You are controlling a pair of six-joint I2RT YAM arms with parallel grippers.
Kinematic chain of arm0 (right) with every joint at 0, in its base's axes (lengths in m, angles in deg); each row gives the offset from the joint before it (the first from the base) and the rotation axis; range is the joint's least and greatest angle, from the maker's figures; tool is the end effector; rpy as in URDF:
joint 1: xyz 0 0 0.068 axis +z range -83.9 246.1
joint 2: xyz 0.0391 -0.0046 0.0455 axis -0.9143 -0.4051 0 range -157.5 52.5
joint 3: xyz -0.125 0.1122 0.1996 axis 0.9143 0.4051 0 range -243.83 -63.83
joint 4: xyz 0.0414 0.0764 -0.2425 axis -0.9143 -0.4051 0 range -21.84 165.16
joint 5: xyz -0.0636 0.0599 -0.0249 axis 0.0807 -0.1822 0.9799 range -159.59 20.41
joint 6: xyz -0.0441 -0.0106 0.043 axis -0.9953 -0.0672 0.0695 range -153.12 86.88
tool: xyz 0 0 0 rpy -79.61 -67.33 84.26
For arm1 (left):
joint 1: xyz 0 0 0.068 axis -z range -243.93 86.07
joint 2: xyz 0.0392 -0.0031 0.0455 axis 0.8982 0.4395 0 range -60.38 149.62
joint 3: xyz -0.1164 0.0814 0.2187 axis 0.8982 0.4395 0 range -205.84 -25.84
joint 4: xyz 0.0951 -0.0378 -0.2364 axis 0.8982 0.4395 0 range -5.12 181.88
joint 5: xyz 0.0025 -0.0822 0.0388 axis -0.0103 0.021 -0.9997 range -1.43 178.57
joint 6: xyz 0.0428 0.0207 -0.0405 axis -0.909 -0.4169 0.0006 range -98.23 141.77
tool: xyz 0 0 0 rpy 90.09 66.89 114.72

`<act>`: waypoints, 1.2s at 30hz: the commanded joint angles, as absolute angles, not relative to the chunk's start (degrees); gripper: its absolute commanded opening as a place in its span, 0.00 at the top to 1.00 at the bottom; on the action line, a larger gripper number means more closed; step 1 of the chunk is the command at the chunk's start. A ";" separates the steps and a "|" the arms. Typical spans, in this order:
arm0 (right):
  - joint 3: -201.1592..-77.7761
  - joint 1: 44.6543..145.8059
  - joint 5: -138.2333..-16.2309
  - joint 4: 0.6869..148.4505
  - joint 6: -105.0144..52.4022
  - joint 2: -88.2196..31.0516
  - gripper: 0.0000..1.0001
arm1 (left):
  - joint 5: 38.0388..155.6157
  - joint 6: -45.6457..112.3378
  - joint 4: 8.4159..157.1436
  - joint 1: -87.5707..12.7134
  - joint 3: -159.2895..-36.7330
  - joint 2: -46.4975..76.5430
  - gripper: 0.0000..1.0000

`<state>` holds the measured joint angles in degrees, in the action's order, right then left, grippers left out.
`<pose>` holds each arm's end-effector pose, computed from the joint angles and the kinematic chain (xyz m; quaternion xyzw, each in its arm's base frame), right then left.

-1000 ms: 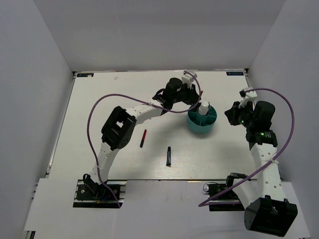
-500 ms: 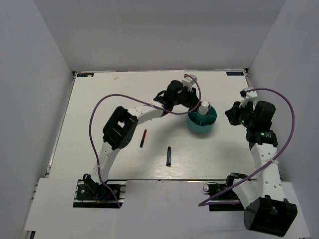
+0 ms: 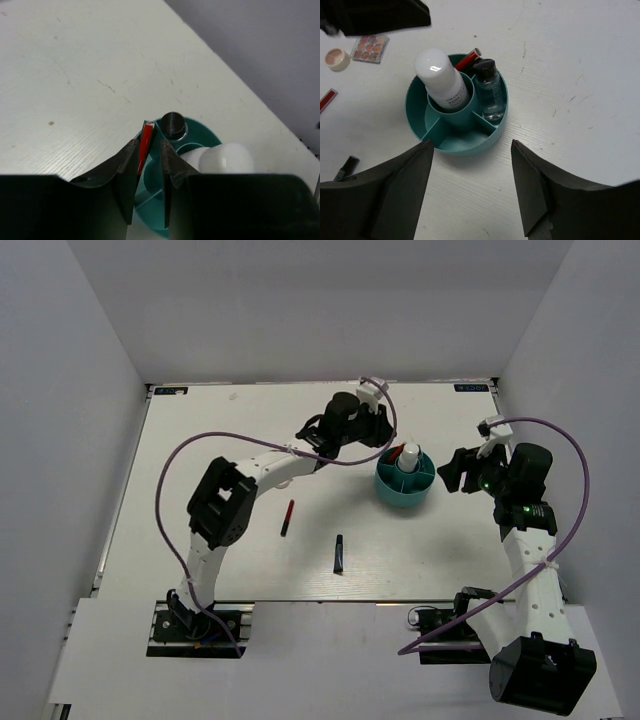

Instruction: Organize the makeup

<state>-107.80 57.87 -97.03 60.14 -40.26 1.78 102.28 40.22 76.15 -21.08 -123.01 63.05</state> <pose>0.2158 -0.0091 0.2963 -0.1253 0.8056 0.1218 0.5662 0.3706 -0.3591 0.2345 0.2382 0.7678 -0.3820 0.4558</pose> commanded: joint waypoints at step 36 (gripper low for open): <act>-108.22 59.42 -113.63 48.09 -52.37 1.87 0.50 | 77.40 53.32 129.89 -25.17 -98.09 44.29 0.44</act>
<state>-107.89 59.38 -114.04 48.03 -52.85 0.84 78.00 53.75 132.39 -25.10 -96.93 43.95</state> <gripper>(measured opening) 0.500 0.559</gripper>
